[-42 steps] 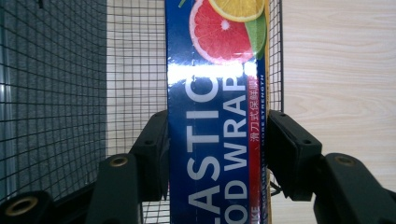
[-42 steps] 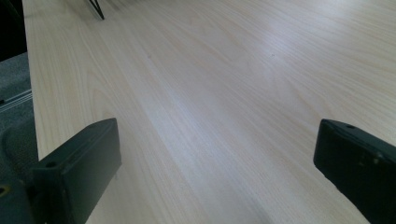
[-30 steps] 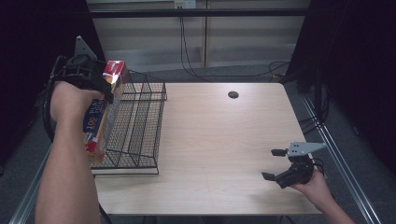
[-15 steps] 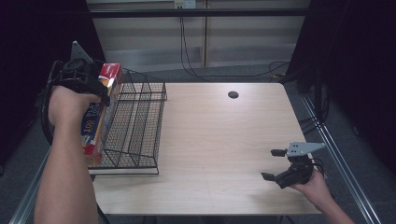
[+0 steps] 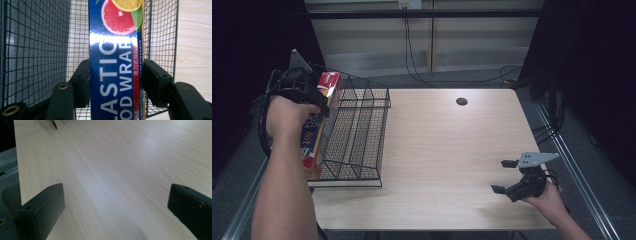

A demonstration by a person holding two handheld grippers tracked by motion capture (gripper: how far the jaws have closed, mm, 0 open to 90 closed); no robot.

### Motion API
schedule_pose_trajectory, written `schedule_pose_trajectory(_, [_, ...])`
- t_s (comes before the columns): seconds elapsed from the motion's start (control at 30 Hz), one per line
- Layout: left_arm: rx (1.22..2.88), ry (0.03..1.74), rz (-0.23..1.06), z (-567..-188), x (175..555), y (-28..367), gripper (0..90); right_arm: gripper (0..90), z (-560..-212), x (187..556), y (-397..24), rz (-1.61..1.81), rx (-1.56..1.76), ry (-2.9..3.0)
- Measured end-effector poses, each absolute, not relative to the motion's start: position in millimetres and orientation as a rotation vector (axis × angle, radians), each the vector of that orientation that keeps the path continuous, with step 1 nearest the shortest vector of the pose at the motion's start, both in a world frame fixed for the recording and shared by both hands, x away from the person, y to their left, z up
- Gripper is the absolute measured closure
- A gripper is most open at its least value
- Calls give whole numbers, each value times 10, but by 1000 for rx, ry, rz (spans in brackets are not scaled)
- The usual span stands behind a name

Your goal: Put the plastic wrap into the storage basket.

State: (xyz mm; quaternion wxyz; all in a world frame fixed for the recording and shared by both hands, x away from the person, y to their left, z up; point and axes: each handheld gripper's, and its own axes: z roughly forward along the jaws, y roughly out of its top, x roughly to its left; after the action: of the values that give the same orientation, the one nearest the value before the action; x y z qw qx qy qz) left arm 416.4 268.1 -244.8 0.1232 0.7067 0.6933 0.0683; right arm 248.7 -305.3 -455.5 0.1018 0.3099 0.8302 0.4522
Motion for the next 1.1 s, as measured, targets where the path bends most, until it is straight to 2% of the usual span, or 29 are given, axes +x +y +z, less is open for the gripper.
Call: schedule_pose_trajectory(1.1, [2024,2090,204,-2634,4239,2719,443,11,-4572,2494,-3031,1348,916,2466])
